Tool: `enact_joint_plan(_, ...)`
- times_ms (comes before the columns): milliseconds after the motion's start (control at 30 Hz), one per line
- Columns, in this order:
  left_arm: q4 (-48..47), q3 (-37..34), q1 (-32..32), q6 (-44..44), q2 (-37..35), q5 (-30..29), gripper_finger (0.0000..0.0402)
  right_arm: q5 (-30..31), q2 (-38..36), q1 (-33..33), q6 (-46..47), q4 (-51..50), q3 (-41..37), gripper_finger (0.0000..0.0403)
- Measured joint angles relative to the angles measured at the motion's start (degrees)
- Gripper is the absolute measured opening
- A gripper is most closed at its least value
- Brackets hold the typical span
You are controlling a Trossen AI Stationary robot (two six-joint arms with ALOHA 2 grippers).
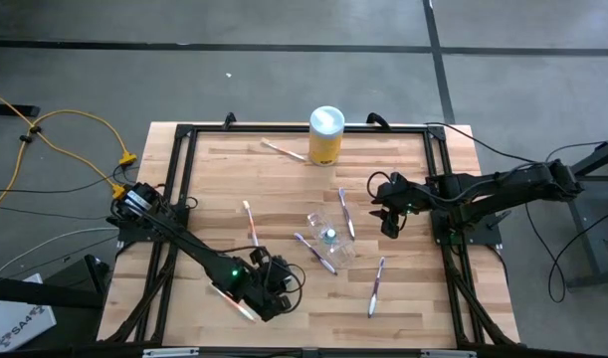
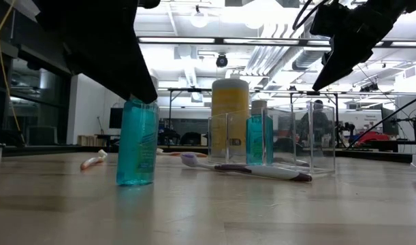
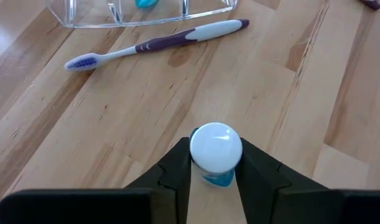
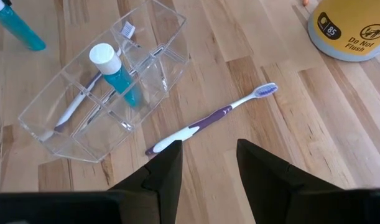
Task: Pick & Place toothbrushing station
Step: Put the mouthwash into the transparent organizer
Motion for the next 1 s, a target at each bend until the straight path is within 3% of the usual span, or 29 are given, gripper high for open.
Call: enact_joint_plan(1000, 2.6, -0.1, 0.2, 5.7, -3.2, -3.8, 0.0088, 0.0, 0.0, 0.0, 0.2, -0.1, 0.0, 0.0144)
